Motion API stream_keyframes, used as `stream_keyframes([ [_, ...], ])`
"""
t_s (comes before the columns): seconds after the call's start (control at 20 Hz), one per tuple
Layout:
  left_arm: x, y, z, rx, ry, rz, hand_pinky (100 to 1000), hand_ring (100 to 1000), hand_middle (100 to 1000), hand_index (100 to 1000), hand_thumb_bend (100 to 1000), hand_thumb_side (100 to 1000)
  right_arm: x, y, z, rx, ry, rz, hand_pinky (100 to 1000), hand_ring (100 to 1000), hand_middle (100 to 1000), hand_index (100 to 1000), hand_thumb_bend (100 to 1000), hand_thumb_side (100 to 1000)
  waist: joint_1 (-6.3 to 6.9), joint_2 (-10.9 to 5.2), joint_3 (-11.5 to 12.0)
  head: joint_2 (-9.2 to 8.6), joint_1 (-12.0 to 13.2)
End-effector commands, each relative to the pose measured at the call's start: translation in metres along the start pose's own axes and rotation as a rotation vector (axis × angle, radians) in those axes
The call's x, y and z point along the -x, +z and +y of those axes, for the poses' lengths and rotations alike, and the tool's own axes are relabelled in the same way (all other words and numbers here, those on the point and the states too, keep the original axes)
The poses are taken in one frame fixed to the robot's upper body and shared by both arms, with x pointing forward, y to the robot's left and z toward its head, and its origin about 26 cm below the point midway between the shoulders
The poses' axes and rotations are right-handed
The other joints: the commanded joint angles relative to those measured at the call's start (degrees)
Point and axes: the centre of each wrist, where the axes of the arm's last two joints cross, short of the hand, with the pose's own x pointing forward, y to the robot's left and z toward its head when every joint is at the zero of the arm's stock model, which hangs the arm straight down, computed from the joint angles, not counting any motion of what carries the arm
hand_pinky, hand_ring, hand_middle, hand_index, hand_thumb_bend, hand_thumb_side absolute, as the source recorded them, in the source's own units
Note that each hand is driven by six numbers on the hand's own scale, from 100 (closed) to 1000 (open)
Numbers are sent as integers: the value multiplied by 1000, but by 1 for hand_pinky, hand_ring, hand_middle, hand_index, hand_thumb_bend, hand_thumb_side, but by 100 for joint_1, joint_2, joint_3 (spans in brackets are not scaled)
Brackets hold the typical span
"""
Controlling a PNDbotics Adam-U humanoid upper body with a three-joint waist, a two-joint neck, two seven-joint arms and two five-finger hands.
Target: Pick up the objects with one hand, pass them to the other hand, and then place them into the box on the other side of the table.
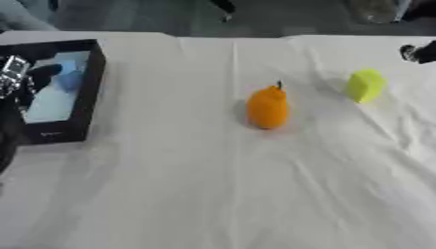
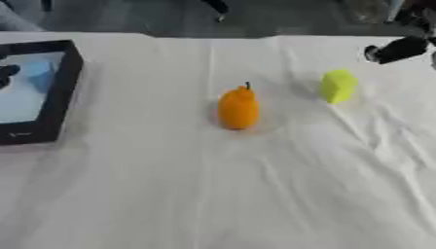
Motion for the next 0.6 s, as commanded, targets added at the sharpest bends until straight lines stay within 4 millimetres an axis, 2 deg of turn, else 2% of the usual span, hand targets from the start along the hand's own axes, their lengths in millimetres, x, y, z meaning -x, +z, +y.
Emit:
stream_keyframes([
  [0.05,-6,-1,-4,19,9,-52,1000,892,925,820,100,783,5,0,-20,-31,-24,80,921,950,923,883,363,211,-92,-22,54,-117,-133],
  [0.15,-4,0,-6,26,16,-56,1000,892,922,812,100,785,5,0,-21,-41,-24,86,925,952,927,888,373,161,-107,-2,106,-136,-179],
  [0.2,-4,0,-6,27,16,-55,1000,895,922,809,100,789,6,-1,-21,-49,-23,88,930,956,927,889,412,135,-114,10,125,-148,-202],
  [0.3,-3,0,-6,21,12,-51,1000,893,920,807,100,788,7,0,-22,-71,-19,90,933,958,929,890,396,101,-132,33,158,-169,-245],
  [0.6,-3,1,-6,7,10,-42,1000,890,911,800,100,798,13,2,-25,-146,-7,104,939,963,928,895,409,100,-154,87,210,-196,-307],
])
